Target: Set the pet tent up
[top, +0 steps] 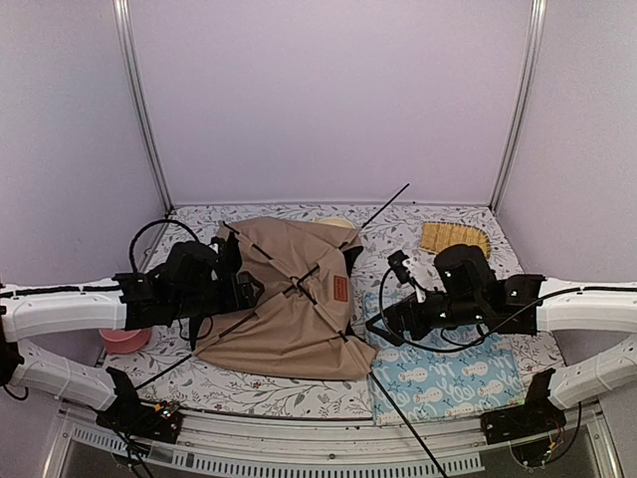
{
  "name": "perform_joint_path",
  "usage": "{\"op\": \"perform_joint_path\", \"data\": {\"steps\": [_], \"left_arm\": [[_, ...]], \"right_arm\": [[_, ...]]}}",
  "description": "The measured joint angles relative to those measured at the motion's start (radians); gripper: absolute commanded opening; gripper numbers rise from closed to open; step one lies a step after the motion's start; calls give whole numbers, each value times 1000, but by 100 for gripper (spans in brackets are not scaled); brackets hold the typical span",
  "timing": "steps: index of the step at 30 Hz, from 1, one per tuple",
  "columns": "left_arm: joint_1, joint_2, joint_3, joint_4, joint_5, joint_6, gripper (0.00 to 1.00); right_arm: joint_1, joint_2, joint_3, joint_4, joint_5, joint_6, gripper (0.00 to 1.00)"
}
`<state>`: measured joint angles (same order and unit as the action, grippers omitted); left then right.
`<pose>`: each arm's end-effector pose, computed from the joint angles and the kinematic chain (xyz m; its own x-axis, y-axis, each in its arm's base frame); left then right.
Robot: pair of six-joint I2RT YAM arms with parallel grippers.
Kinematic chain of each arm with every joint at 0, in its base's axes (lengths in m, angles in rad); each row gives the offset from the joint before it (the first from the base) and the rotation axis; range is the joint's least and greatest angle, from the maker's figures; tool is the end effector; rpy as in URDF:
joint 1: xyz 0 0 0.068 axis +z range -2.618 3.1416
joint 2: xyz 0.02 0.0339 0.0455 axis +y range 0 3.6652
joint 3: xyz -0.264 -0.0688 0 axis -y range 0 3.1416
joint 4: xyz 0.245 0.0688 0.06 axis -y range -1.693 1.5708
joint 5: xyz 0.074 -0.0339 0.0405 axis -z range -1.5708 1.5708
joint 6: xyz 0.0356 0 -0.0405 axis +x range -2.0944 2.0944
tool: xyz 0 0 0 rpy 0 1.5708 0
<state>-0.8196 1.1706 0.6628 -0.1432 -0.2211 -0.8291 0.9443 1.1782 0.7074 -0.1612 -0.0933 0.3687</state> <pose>0.1742 -0.1751 0.2240 -0.7174 -0.2858 -0.6354 0.0963 0.8625 -0.4967 0.1456 0.2068 0.2351 -0.6297 -0.2580 -0.7328 -0.6686 0.6602 0.3421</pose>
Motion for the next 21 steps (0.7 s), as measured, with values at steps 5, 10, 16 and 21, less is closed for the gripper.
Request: {"op": "perform_joint_path", "data": {"steps": [5, 10, 16, 21], "left_arm": [[-29, -28, -52, -16, -21, -36, 81], [-37, -32, -47, -21, -29, -3, 82], [-37, -29, 0, -57, -53, 73, 85], [-26, -14, 50, -84, -45, 112, 85]], "right_arm": [[73, 62, 0, 1, -20, 2, 90], [101, 155, 10, -11, -30, 8, 83], [110, 208, 46, -35, -30, 11, 73], [113, 219, 66, -56, -29, 13, 71]]}}
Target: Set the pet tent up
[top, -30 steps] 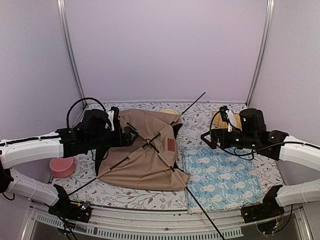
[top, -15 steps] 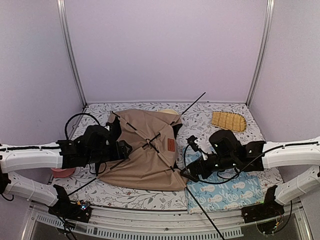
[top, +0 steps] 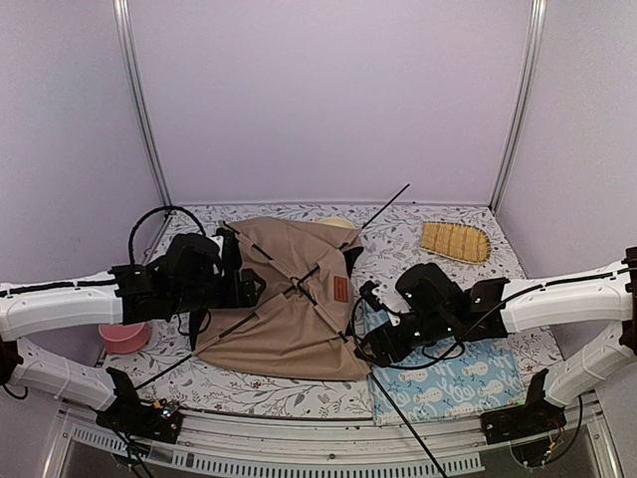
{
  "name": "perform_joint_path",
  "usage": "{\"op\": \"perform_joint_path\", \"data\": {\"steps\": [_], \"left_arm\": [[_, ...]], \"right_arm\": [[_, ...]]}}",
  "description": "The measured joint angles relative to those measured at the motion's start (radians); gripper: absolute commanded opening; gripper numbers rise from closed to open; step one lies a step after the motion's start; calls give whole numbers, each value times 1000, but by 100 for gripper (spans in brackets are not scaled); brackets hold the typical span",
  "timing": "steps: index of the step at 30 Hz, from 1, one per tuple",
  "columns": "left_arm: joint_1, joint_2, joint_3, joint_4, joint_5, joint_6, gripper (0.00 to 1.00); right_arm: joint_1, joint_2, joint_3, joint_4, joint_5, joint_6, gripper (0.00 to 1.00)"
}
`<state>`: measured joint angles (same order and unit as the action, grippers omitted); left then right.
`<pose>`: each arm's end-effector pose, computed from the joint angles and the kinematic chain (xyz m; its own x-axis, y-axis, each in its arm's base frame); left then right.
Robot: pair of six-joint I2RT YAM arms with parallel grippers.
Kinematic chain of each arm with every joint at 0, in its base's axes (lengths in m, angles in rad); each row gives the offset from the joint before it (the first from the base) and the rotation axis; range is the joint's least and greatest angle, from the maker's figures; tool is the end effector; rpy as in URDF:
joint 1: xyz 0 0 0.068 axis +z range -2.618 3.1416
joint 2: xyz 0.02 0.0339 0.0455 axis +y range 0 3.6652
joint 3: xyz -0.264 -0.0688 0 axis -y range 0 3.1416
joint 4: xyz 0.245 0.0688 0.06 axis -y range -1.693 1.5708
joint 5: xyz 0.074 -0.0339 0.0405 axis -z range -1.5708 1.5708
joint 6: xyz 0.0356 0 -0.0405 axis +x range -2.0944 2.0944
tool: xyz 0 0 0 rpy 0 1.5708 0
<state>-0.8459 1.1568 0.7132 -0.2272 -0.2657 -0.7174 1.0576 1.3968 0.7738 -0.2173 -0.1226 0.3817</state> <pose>0.1699 -0.1777 0.2369 -0.6958 -0.1712 -0.6976 0.1705 0.9040 -0.3920 0.1343 0.2471 0.1979 -0.6764 -0.4472 -0.5853 -0.7034 0.6280 0.3331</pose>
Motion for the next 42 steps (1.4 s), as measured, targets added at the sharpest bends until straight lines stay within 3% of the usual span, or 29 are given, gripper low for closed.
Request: {"op": "perform_joint_path", "data": {"steps": [17, 28, 37, 42], "left_arm": [[-6, -38, 39, -87, 120, -48, 76], [-46, -24, 21, -94, 166, -97, 67], [-62, -16, -21, -96, 178, -126, 65], [-62, -14, -26, -101, 167, -131, 65]], "right_arm": [[7, -61, 87, -183, 7, 0, 62], [80, 24, 150, -202, -15, 6, 48], [80, 95, 150, -182, -12, 30, 39], [80, 134, 150, -151, -10, 45, 28]]}}
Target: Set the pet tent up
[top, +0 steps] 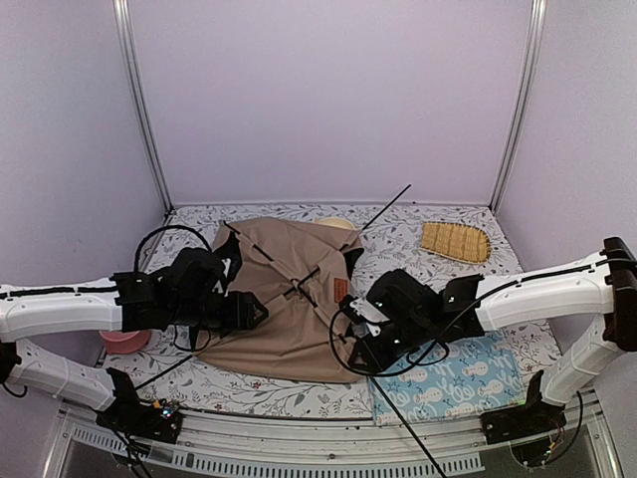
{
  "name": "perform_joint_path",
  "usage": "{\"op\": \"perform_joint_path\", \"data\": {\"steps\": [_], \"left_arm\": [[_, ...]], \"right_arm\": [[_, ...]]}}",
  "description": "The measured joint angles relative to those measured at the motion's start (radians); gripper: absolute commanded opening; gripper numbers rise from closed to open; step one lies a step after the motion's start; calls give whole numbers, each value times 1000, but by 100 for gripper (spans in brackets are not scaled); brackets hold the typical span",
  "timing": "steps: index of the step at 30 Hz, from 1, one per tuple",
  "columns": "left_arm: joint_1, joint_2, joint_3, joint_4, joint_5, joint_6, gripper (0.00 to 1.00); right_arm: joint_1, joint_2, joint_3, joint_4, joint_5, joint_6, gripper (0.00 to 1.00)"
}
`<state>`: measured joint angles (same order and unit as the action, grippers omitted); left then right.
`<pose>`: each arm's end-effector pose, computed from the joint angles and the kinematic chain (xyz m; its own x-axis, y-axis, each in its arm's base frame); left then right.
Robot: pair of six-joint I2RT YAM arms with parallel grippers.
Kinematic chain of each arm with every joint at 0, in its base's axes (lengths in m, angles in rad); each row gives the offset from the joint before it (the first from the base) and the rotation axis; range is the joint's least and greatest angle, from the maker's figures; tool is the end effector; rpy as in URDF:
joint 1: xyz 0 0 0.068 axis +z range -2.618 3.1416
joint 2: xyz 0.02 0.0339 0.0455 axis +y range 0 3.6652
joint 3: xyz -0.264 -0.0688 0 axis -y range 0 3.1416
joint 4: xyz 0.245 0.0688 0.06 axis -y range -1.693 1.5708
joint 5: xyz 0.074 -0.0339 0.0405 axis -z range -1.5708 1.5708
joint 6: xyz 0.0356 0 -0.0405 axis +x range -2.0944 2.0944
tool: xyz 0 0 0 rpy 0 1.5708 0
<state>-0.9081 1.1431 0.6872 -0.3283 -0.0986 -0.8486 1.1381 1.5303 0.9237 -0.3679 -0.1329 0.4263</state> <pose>0.1470 -0.1826 0.2224 -0.8437 -0.1326 -0.5201 0.1642 0.8588 -0.4853 0.1241 0.2799 0.1965 -0.7009 -0.5400 -0.4660 -0.7042 0.6275 0.3320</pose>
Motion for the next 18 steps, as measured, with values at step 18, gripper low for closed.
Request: {"op": "perform_joint_path", "data": {"steps": [18], "left_arm": [[49, -16, 154, -63, -111, 103, 66]], "right_arm": [[-28, 43, 121, 29, 73, 12, 0]]}}
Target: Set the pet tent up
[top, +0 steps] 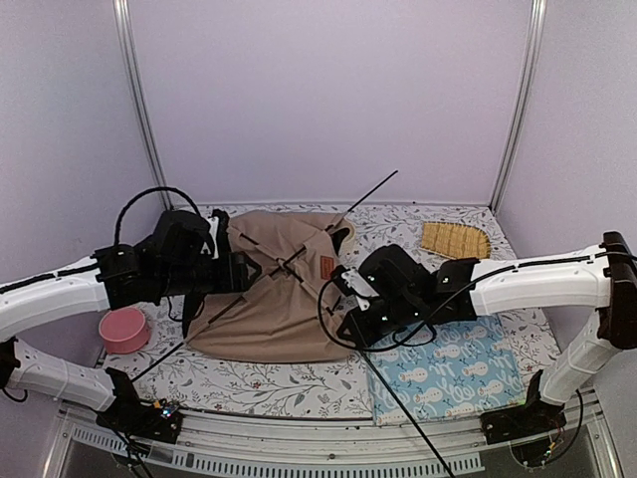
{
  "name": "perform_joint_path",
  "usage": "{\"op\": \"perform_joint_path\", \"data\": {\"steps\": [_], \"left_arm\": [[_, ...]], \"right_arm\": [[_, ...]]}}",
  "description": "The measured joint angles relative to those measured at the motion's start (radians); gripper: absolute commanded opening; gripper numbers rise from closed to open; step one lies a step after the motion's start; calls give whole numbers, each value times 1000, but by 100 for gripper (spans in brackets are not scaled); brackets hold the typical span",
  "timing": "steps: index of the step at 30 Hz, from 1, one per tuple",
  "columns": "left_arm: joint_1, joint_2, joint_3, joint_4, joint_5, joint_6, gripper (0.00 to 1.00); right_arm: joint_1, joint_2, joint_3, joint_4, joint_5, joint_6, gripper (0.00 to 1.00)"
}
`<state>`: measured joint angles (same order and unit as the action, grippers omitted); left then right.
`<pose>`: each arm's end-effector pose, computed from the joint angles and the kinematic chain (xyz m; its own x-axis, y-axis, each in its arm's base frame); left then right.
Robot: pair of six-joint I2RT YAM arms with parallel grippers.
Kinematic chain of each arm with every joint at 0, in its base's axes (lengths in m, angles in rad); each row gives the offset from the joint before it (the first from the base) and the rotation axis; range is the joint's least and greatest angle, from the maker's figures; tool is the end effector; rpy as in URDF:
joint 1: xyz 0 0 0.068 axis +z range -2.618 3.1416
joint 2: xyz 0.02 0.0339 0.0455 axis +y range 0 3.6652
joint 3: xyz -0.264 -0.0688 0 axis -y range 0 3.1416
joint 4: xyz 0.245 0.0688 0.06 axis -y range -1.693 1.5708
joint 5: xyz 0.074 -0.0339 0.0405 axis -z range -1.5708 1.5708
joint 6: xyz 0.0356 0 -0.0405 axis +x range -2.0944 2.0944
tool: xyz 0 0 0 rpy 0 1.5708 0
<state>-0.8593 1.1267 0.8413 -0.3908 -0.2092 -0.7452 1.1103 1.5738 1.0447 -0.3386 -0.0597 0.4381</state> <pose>0.1646 -0.1795 0.2724 -0.7310 -0.1680 -0.6614 0.1897 0.8810 -0.4334 0.1463 0.2996 0.2221 -0.6936 -0.4453 -0.5662 -0.6815 0.6603 0.3155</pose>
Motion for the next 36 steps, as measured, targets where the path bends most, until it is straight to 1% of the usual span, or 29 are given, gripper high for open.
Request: {"op": "perform_joint_path", "data": {"steps": [9, 15, 20, 25, 30, 36], "left_arm": [[130, -17, 200, 13, -34, 109, 71], [185, -24, 246, 52, -29, 136, 70], [187, -22, 233, 106, 45, 142, 68], [171, -12, 153, 168, 135, 139, 68], [101, 3, 41, 209, 174, 132, 72], [69, 48, 10, 248, 192, 163, 76]], "right_arm": [[-80, 0, 110, 82, 75, -40, 0], [-124, 34, 168, 132, 97, -76, 0], [-143, 89, 235, 156, 102, -97, 0], [-155, 155, 329, 167, 102, -112, 0], [-160, 214, 412, 167, 97, -118, 0], [-163, 253, 455, 167, 76, -116, 0]]}}
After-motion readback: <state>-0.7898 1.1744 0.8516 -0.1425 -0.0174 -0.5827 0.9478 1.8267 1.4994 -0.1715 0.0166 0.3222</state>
